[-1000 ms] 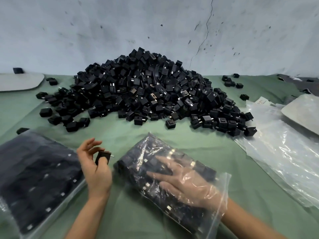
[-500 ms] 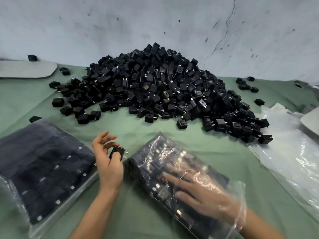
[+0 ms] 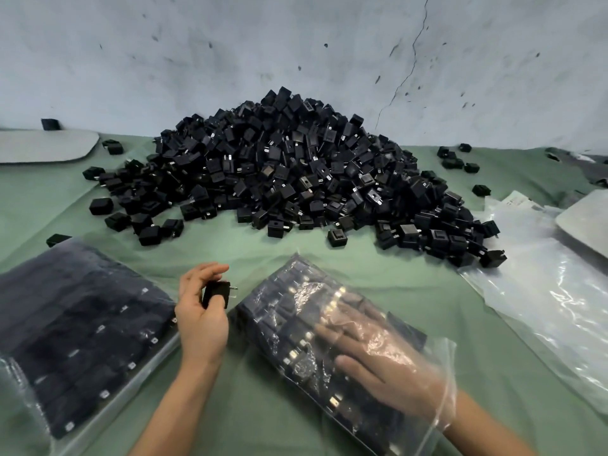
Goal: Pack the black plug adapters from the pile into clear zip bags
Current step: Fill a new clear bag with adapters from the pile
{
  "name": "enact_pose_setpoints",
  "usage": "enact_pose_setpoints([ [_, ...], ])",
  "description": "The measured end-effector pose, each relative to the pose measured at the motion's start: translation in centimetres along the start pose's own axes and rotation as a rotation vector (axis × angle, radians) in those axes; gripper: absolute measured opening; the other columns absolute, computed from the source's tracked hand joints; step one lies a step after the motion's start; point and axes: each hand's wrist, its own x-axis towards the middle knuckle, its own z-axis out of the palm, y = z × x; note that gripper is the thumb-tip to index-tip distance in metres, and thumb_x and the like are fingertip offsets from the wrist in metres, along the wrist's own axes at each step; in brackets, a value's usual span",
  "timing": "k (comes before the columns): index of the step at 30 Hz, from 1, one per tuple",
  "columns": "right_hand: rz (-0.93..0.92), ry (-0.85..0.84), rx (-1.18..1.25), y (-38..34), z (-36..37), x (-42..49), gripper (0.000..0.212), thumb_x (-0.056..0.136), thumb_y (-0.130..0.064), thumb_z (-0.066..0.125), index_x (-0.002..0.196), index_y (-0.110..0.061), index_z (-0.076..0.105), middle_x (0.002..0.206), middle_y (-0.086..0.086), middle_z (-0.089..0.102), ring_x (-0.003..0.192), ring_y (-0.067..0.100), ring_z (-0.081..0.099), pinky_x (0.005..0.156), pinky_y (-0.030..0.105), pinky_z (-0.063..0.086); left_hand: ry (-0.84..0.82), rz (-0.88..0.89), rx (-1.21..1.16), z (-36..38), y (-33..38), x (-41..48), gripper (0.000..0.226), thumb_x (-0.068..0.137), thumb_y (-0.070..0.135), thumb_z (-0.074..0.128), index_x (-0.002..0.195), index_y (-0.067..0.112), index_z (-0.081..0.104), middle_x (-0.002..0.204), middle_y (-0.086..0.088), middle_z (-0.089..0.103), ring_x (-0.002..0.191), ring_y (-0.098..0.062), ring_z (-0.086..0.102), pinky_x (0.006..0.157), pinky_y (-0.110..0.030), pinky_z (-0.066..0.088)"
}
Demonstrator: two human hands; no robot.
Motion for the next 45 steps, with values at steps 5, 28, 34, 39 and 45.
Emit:
enact_pose_setpoints([
  [5,0.050,0.131,0.245,0.3,-1.0,-4.1,0.057,0.100,-0.046,0.016,0.142,-0.018,0.041,0.147,0.010,0.038,0.133,0.033,0.042,0.103,0.051,0.042,-0.055,-0.032,-0.049,0.5,0.9,-0.1,0.045,0.087,-0.017,0.046,0.086,0.024,0.066,0.112,0.001,0.061,0.110,-0.010,0.057,0.100,-0.028,0.046],
  [28,0.189,0.694,0.742,-3.2,-5.2,-8.4,0.031,0.093,-0.023,0.046,0.107,-0.020,0.073,0.137,0.000,0.053,0.130,0.026,0.046,0.105,0.033,0.037,-0.947,-0.935,-0.382,8.6,10.8,-12.9,0.023,0.097,0.029,0.043,0.090,0.019,0.063,0.059,0.002,0.050,0.046,-0.009,0.040,0.051,-0.023,0.024],
  [34,0.226,0.648,0.634,-2.6,-4.9,-8.6,0.036,0.099,-0.041,0.041,0.109,-0.026,0.072,0.133,0.000,0.055,0.127,0.021,0.049,0.103,0.028,0.039,-0.964,-0.782,-0.398,8.3,10.0,-12.0,0.055,0.085,0.048,0.054,0.118,0.004,0.061,0.082,-0.010,0.058,0.067,-0.018,0.051,0.057,-0.027,0.043],
  [39,0.231,0.639,0.497,-2.4,-4.7,-9.0,0.035,0.100,-0.039,0.040,0.113,-0.029,0.070,0.134,-0.001,0.051,0.124,0.020,0.050,0.100,0.024,0.039,-0.949,-0.722,-0.350,8.6,9.9,-11.9,0.054,0.088,0.048,0.050,0.117,0.004,0.061,0.101,-0.018,0.072,0.082,-0.024,0.057,0.064,-0.027,0.047],
  [45,0.206,0.608,0.221,-1.6,-4.7,-11.3,0.038,0.101,-0.038,0.037,0.109,-0.026,0.072,0.130,0.011,0.054,0.122,0.029,0.052,0.095,0.039,0.045,-1.055,-0.677,-0.317,9.2,9.7,-12.8,0.046,0.089,0.047,0.051,0.109,0.007,0.060,0.102,-0.013,0.073,0.074,-0.021,0.056,0.062,-0.024,0.047],
])
